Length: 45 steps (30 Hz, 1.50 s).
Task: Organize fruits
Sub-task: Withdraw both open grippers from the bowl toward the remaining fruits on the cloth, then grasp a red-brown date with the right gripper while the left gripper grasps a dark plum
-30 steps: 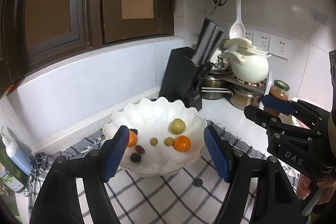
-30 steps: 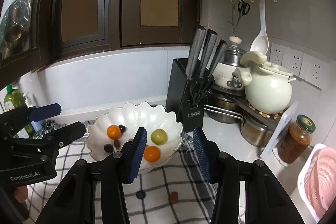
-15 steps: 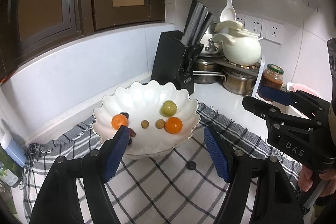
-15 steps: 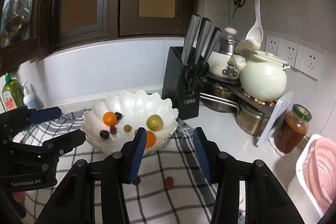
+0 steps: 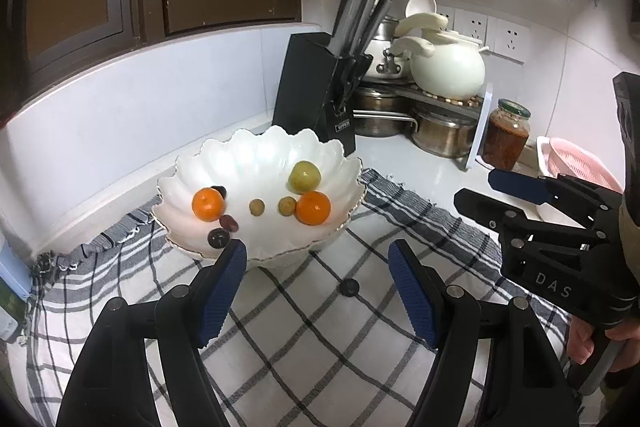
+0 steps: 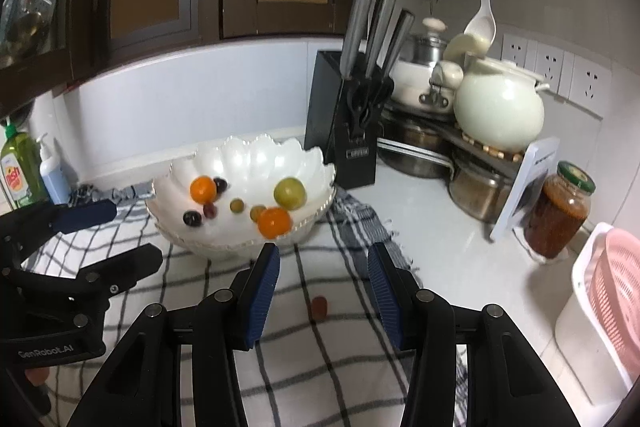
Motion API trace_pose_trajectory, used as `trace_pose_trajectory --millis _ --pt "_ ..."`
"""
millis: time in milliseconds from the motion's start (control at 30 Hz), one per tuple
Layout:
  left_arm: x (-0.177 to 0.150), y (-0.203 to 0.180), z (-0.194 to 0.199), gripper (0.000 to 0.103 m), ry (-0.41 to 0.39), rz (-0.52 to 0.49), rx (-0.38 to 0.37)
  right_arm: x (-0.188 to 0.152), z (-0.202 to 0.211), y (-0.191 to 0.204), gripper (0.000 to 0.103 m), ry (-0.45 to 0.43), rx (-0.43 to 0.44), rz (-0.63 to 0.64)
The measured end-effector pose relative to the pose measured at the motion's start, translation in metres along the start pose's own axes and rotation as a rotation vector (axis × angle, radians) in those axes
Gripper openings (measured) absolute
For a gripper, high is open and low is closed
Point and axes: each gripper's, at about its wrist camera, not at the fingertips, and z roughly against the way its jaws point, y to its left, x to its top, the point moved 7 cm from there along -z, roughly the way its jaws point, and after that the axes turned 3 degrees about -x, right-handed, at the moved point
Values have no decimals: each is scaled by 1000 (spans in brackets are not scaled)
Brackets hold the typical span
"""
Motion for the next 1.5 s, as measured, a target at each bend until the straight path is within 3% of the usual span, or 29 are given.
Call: trace_pose_trajectory --millis 400,867,1267,1500 --pt "-29 -14 -19 73 35 -42 -35 -32 -17 -4 47 91 10 -21" --pt "-48 -17 -66 70 132 -59 -100 -55 -55 -3 47 169 30 -22" --pt "-51 -22 -100 61 180 -71 -158 -66 -94 -7 46 239 55 -34" --pt "-57 -21 -117 48 222 -71 -176 -71 -110 -5 41 268 75 -34"
